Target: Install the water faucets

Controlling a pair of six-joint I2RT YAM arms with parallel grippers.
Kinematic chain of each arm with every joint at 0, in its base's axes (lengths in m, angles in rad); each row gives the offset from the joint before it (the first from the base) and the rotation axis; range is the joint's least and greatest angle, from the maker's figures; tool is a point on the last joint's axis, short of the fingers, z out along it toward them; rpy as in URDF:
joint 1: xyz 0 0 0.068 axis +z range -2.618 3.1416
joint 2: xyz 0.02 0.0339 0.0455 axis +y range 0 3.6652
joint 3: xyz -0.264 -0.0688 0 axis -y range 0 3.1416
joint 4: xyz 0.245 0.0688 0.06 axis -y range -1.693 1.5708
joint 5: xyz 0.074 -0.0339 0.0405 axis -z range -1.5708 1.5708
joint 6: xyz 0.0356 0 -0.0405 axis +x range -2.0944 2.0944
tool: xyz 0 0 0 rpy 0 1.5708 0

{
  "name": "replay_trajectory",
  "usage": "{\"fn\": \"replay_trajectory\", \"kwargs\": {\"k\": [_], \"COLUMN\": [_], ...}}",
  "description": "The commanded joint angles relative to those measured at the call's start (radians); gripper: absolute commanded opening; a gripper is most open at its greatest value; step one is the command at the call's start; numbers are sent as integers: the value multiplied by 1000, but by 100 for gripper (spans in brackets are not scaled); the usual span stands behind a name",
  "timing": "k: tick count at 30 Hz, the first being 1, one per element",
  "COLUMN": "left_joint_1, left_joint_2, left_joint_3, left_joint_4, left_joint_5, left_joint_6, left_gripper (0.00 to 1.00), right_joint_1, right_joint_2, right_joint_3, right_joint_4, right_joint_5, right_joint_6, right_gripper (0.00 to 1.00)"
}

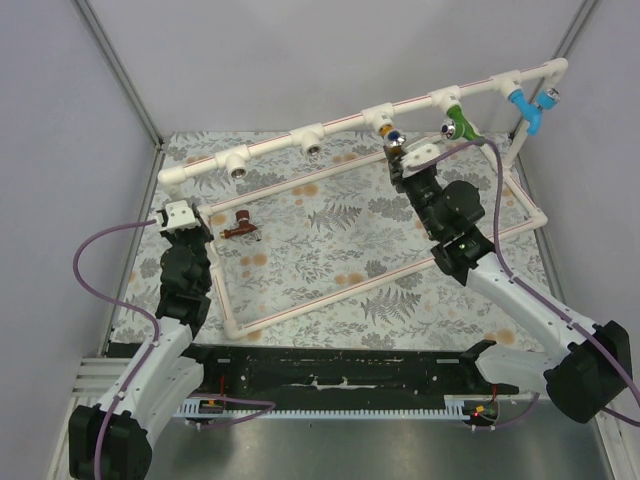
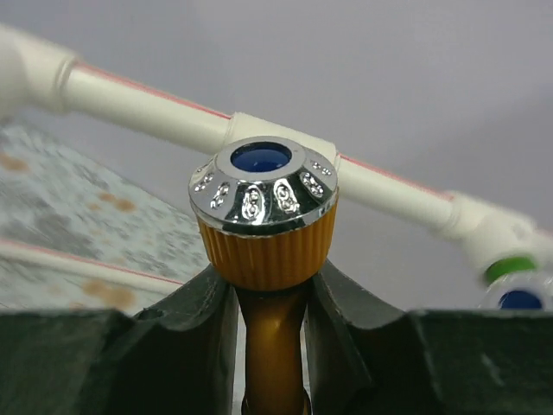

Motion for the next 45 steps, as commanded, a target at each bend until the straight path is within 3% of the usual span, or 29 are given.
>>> {"fn": "replay_trajectory", "kwargs": {"k": [1,4,6,8,9,13,16,22,27,31,39,45], "left_joint_1": [-8,-8,-8,-8,-10,-8,-8,-8,-8,-8,-8,-10], "left_joint_2": [-11,-12,-11,-11,-11,-9,-9,-11,-8,-9,-11,-11], "left_joint_3": [33,33,33,34,33,34,33,34,36,34,34,34], "left_joint_4": [38,38,36,36,38,38,39,38,33,30,30,28], "left_joint_5": [24,22,25,25,24,18,16,18,22,25,25,25], "left_joint_6": [-9,-7,-9,-7,-6,-3,-1,-1,-6,-9,-9,-9], "left_gripper": [2,2,2,2,2,2,2,2,2,2,2,2], "right_joint_1": [-2,-3,-3,-3,-3,-3,-3,-5,-3,-3,-3,-3], "right_joint_2": [49,29,20,15,9,-43,-110,-284,-367,-347,-214,-82], "right_joint_3": [-36,-55,-42,-29,-29,-50,-67,-156,-86,-19,39,62], "right_joint_4": [205,41,-114,-166,-143,1,49,68,-290,-515,-491,-356], "right_joint_5": [377,636,683,670,651,541,432,168,-160,-226,-159,-47], "right_joint_6": [1063,1689,1977,2037,1993,1668,1374,664,-55,-524,-986,-1106], "right_gripper": [0,0,0,4,14,54,67,80,83,84,84,78]}}
